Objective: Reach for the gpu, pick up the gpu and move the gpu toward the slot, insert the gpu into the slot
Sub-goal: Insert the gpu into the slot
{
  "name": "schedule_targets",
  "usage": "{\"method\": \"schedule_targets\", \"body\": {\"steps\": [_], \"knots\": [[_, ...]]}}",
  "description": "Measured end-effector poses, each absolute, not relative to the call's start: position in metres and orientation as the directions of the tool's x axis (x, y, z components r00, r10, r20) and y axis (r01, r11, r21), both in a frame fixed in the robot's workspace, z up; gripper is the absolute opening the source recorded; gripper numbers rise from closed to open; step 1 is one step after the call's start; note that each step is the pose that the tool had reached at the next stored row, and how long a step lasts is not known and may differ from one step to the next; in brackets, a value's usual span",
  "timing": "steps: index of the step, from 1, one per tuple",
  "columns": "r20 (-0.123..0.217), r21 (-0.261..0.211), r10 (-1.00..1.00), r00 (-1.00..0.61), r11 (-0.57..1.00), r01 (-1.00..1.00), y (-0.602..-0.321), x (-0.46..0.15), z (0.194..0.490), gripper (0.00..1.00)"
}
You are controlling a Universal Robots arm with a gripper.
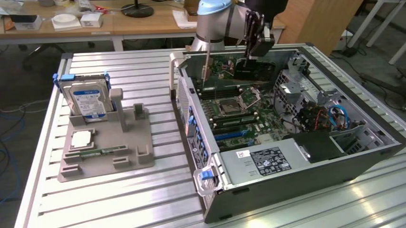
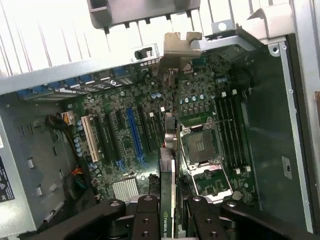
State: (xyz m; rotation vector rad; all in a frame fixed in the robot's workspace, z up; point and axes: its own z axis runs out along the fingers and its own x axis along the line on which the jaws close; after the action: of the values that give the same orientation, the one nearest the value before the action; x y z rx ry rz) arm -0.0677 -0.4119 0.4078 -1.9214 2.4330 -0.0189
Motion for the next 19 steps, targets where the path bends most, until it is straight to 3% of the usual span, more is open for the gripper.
{"method": "schedule_targets", "body": {"steps": [19], "knots": [[-0.025,-0.039,-1.0,-0.004,0.005,-0.999,-0.4119,-0.0651,0.4032,0.25]]}}
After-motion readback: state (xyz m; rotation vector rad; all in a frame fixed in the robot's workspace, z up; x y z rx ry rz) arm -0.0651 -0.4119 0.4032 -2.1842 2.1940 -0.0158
